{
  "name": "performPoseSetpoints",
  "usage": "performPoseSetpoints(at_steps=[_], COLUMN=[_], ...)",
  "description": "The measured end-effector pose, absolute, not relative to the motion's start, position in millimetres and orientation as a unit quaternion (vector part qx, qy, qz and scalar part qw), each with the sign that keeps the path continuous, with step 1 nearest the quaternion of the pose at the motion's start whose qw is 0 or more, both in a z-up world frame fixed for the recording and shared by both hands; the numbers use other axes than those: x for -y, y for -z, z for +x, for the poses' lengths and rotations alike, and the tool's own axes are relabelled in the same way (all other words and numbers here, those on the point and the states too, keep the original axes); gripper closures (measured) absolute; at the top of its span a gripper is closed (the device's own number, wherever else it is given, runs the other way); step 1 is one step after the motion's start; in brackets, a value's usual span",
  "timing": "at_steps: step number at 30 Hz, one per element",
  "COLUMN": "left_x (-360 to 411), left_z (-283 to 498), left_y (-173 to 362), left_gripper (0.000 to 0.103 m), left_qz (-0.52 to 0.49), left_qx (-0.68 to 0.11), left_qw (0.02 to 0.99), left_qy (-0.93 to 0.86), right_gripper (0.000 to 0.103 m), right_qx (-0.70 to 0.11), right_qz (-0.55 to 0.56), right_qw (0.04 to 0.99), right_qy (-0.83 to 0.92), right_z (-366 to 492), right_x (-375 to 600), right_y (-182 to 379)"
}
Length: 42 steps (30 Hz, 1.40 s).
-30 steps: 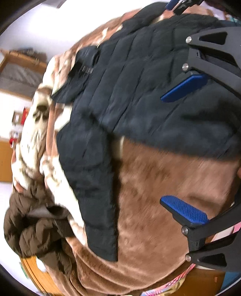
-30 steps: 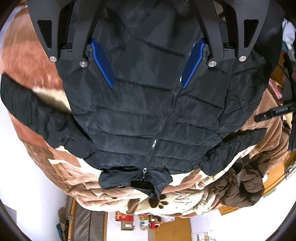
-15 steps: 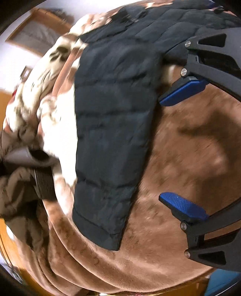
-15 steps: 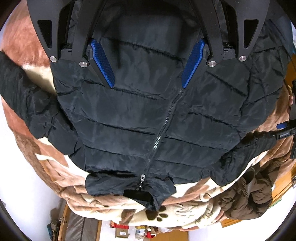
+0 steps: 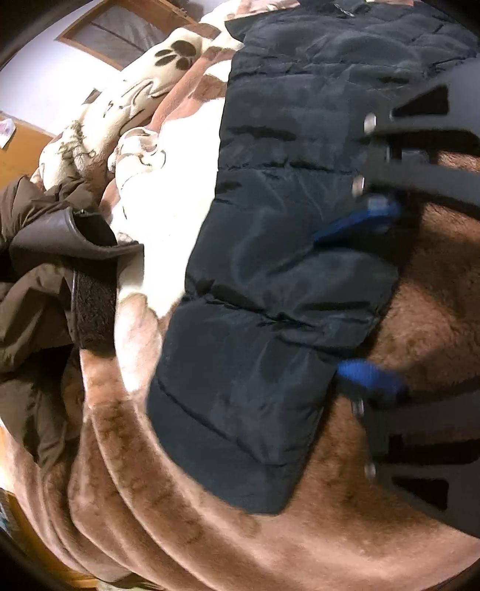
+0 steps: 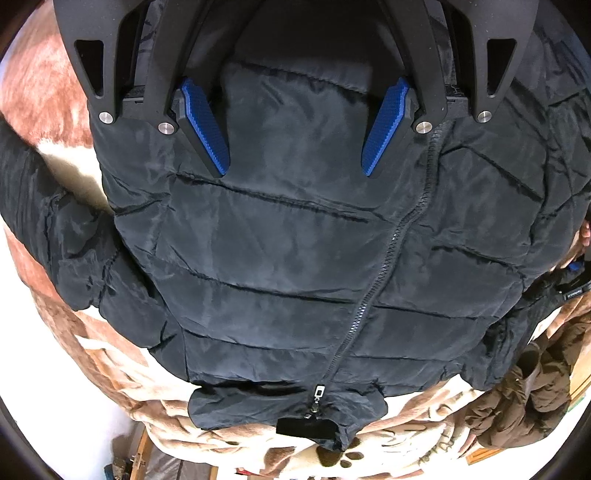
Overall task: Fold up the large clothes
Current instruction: 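Grasp the sleeve cuff nearest the left tool with the left gripper, then fold the held sleeve across the jacket front with the left gripper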
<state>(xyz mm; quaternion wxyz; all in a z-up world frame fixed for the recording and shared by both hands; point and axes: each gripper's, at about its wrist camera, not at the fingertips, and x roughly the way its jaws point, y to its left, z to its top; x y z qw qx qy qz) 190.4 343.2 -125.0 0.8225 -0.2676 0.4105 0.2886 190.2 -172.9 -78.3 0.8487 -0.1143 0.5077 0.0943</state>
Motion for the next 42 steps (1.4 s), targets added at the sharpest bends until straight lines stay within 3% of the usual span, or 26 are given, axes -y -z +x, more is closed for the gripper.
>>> performPoseSetpoints(at_steps=[3,5,13,21,27,34,37,42], left_x=[-339,-335,-285,-171,-75,21,49,78], left_z=[195,195,194,218,260,307,317,321], left_y=[109,92,-21,-111,-95,-21,13,42], left_gripper=[0.082,0.085,0.088,0.088,0.088,0.088,0.08,0.035], left_qz=[-0.25,-0.243,-0.21,-0.149,-0.129,-0.131,-0.125,-0.146], left_qx=[-0.411,-0.406,-0.343,-0.305,-0.335,-0.408,-0.438,-0.462], left_qw=[0.829,0.836,0.892,0.938,0.933,0.898,0.883,0.861], left_qy=[-0.285,-0.278,-0.206,-0.068,0.029,0.103,0.115,0.152], right_gripper=[0.028,0.028,0.028,0.029,0.029,0.029,0.029,0.029], right_qx=[-0.504,-0.501,-0.487,-0.46,-0.451,-0.452,-0.458,-0.472], right_qz=[-0.118,-0.119,-0.097,-0.052,-0.024,0.031,0.044,0.062], right_qw=[0.851,0.852,0.863,0.882,0.889,0.889,0.885,0.877], right_qy=[-0.093,-0.093,-0.095,-0.088,-0.077,-0.068,-0.067,-0.068], right_z=[190,188,170,147,138,142,146,150], right_x=[174,176,192,225,252,289,300,310], right_y=[76,73,53,24,18,29,38,49])
